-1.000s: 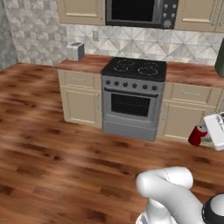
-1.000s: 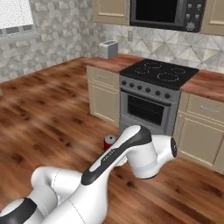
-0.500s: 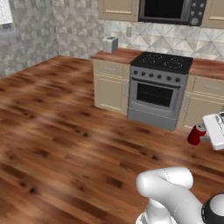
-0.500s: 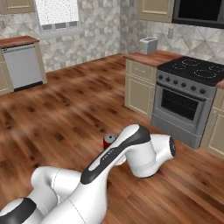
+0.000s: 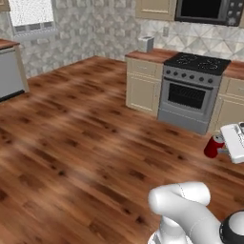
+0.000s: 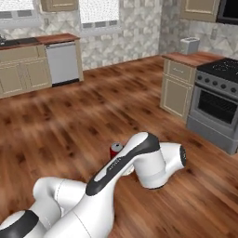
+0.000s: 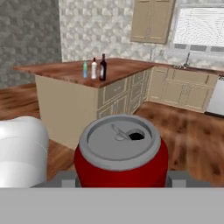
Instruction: Move the drinks to the dining counter.
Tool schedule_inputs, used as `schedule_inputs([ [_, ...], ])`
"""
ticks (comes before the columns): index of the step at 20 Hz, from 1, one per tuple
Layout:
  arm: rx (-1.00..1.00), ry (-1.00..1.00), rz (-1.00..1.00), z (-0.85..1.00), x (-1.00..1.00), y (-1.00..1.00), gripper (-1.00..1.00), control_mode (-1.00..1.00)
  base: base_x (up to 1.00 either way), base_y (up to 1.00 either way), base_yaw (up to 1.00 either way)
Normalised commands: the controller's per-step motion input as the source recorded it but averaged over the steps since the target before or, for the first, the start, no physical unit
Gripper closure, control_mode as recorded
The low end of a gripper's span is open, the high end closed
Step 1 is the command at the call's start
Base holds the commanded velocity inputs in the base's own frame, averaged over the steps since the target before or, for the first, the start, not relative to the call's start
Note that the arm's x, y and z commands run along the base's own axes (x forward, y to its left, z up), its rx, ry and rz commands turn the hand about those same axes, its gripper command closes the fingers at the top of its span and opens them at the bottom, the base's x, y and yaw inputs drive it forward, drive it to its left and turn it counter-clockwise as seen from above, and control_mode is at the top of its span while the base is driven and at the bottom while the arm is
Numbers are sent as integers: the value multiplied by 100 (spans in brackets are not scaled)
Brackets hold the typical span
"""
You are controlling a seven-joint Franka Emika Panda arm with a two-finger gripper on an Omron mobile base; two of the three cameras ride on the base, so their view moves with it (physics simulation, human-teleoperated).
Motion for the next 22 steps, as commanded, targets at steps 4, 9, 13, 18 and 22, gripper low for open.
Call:
schedule_inputs([
  [4,0,0,0,0,0,0,100,100,-91,4,30],
  [9,0,0,0,0,0,0,100,100,-48,39,24],
  [13,0,0,0,0,0,0,100,100,2,94,12],
  [18,0,0,0,0,0,0,100,100,9,100,9],
  [22,0,0,0,0,0,0,100,100,13,100,12],
])
